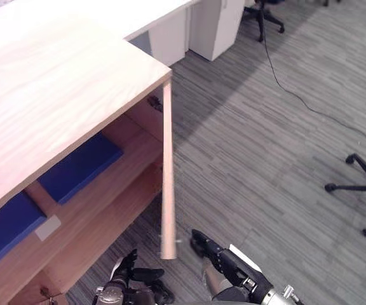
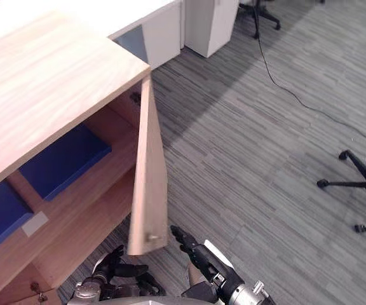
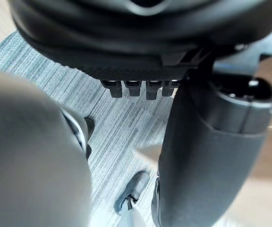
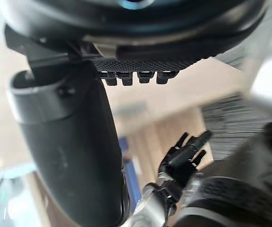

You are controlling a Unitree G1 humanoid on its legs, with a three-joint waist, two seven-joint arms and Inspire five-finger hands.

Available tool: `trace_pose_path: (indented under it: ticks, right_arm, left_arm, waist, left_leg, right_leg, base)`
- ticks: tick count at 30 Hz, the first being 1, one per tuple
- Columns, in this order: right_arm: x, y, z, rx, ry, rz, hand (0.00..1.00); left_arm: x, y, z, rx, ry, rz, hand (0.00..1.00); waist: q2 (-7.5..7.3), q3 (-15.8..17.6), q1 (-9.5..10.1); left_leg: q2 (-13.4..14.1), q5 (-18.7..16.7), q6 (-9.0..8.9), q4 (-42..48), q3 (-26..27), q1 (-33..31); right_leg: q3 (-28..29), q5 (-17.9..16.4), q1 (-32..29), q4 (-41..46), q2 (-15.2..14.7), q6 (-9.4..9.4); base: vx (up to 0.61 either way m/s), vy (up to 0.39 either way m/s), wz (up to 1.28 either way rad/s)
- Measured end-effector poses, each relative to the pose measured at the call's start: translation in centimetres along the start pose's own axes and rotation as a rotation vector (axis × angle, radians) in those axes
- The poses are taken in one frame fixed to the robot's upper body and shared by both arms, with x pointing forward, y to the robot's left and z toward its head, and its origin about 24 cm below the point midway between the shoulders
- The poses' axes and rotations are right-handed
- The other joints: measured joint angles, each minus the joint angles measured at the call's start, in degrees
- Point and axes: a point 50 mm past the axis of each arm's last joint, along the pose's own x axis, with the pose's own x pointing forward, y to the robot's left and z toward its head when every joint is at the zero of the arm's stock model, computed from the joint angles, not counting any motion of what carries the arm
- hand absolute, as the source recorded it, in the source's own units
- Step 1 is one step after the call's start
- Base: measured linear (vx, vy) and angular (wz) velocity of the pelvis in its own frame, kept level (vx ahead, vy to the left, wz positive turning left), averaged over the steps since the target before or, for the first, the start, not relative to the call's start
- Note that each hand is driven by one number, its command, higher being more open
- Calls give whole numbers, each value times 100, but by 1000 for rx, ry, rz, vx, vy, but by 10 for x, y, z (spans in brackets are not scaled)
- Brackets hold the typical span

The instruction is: Walk over to the cabinet, pick up the folder, carry it to the office cabinet, place the folder inside the office cabinet, then close the office cabinet door

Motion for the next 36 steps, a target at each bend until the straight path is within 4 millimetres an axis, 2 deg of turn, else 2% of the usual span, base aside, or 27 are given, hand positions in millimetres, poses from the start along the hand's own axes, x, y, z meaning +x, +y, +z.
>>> trace_pose_path:
  ticks: [2, 3, 5, 6, 7, 8, 11, 13, 14, 16, 17, 18, 22, 24, 25, 26, 27, 28, 29, 32, 35, 36]
  right_arm:
    - [21, -12, 7, -93, -45, 1, 100]
    - [28, -16, 8, -121, -52, -12, 100]
    - [63, -36, 11, -200, -86, -69, 100]
    - [73, -42, 13, -224, -91, -93, 100]
    - [92, -56, 18, -247, -108, -151, 100]
    - [103, -72, 21, -260, -107, -230, 100]
    - [115, -106, 29, -280, -98, -393, 100]
    - [119, -132, 39, -275, -114, -538, 100]
    - [120, -143, 43, -266, -116, -602, 100]
    - [117, -153, 38, -230, -92, -683, 100]
    - [116, -153, 33, -217, -78, -696, 100]
    - [116, -154, 29, -206, -56, -710, 100]
    - [109, -162, 25, -179, -43, -806, 100]
    - [108, -162, 21, -175, -28, -809, 100]
    - [108, -160, 18, -165, -22, -810, 100]
    - [107, -155, 12, -152, -10, -804, 100]
    - [107, -148, 2, -139, 24, -779, 100]
    - [109, -143, -5, -121, 50, -763, 100]
    - [112, -135, -18, -102, 102, -722, 100]
    - [118, -120, -38, -78, 191, -633, 100]
    - [129, -98, -54, -20, 256, -548, 100]
    - [130, -92, -61, 3, 287, -539, 100]
  left_arm:
    - [-1, 5, -4, 11, 17, 8, 100]
    - [0, 5, -2, 11, 13, 8, 100]
    - [1, 4, 4, 10, -7, 13, 100]
    - [2, 4, 6, 10, -13, 16, 100]
    - [2, 4, 9, 8, -25, 25, 100]
    - [3, 3, 11, 2, -32, 29, 100]
    - [2, 8, 8, -12, -13, 64, 100]
    - [2, 8, 7, -42, -8, 85, 100]
    - [2, 6, 6, -71, -4, 87, 100]
    - [1, 3, 4, -103, 1, 90, 100]
    - [0, 3, 0, -107, 9, 94, 100]
    - [-1, 3, -3, -114, 20, 93, 100]
    - [-4, -8, -10, -228, 32, 100, 100]
    - [-7, -8, -15, -278, 41, 120, 100]
    - [-8, -6, -17, -303, 39, 134, 100]
    - [-9, -5, -18, -344, 45, 156, 100]
    - [-12, -4, -25, -391, 60, 175, 100]
    - [-12, -1, -27, -410, 61, 188, 100]
    - [-13, 4, -24, -444, 40, 211, 100]
    - [-14, 22, -12, -550, -42, 278, 100]
    - [-24, 64, -14, -654, -103, 416, 100]
    - [-35, 97, -15, -669, -149, 513, 100]
  waist:
    - [-108, -71, 96]
    - [-116, -77, 142]
    - [-110, -88, 333]
    - [-105, -90, 384]
    - [-90, -98, 515]
    - [-60, -88, 639]
    - [-31, -88, 727]
    - [71, -59, 822]
    - [170, -63, 888]
    - [313, -11, 958]
    - [338, -7, 946]
    - [410, 7, 956]
    - [720, 49, 1115]
    - [773, 53, 1201]
    - [752, 47, 1238]
    - [691, 52, 1250]
    - [819, 13, 1373]
    - [802, 9, 1429]
    - [812, -23, 1535]
    - [862, -44, 1815]
    - [892, -34, 2053]
    - [889, -35, 2144]
  left_leg:
    - [-106, 104, 67, -81, -356, -141]
    - [-150, 143, 83, -122, -447, -172]
    - [-350, 375, 150, -377, -918, -263]
    - [-405, 465, 156, -456, -1043, -283]
    - [-498, 617, 194, -629, -1272, -331]
    - [-592, 770, 219, -811, -1530, -366]
    - [-726, 1110, 273, -1216, -1959, -372]
    - [-804, 1438, 307, -1652, -2251, -325]
    - [-832, 1613, 307, -1890, -2405, -292]
    - [-862, 1717, 299, -1946, -2739, -306]
    - [-863, 1721, 276, -1947, -2811, -299]
    - [-868, 1756, 244, -1950, -2942, -312]
    - [-907, 1751, 209, -1953, -3375, -512]
    - [-916, 1662, 88, -1954, -3577, -620]
    - [-933, 1517, -69, -1953, -3643, -689]
    - [-1004, 1562, 106, -1697, -3648, -776]
    - [-957, 1732, 197, -1464, -3858, -799]
    - [-962, 1729, 193, -1461, -3941, -795]
    - [-986, 1759, 136, -1579, -4190, -750]
    - [-1038, 1764, 129, -1932, -4640, -718]
    - [-1067, 1813, 90, -1941, -4960, -722]
    - [-1081, 1955, 97, -1942, -5078, -711]
  right_leg:
    - [-346, -39, 19, 26, -111, -60]
    - [-447, -54, 20, 43, -148, -94]
    - [-935, -133, 82, 65, -314, -143]
    - [-1067, -153, 97, 64, -349, -157]
    - [-1323, -175, 111, 64, -417, -181]
    - [-1602, -206, 151, 46, -486, -203]
    - [-2055, -245, 194, 30, -548, -226]
    - [-2353, -263, 200, 23, -573, -236]
    - [-2525, -276, 205, 24, -570, -237]
    - [-2852, -357, 329, 72, -572, -244]
    - [-2922, -385, 365, 89, -572, -253]
    - [-3042, -463, 410, 103, -572, -302]
    - [-3398, -507, 456, 21, -526, -257]
    - [-3544, -509, 462, -54, -493, -260]
    - [-3651, -510, 471, -128, -502, -258]
    - [-3789, -504, 510, -213, -605, -247]
    - [-3936, -503, 593, -191, -431, -248]
    - [-3993, -508, 658, -191, -425, -253]
    - [-4201, -565, 750, -218, -410, -279]
    - [-4683, -651, 833, -145, -414, -348]
    - [-5163, -931, 1023, 4, -442, -364]
    - [-5383, -1080, 1119, 99, -448, -377]
  base:
    - [-11, -6, 79]
    - [3, 3, 92]
    - [5, 7, 106]
    - [9, 0, 112]
    - [22, -12, 118]
    - [34, -14, 118]
    - [27, -14, 90]
    - [-8, 1, 73]
    - [-27, 10, 83]
    - [-45, 15, 79]
    - [-82, 28, 59]
    - [-116, 28, 60]
    - [-110, 13, 49]
    - [-82, -23, 45]
    - [-18, -18, 57]
    - [16, -22, 60]
    - [37, -18, 52]
    - [39, -61, 64]
    - [25, -64, 95]
    - [23, -80, 125]
    - [87, -72, 99]
    - [149, -90, 68]
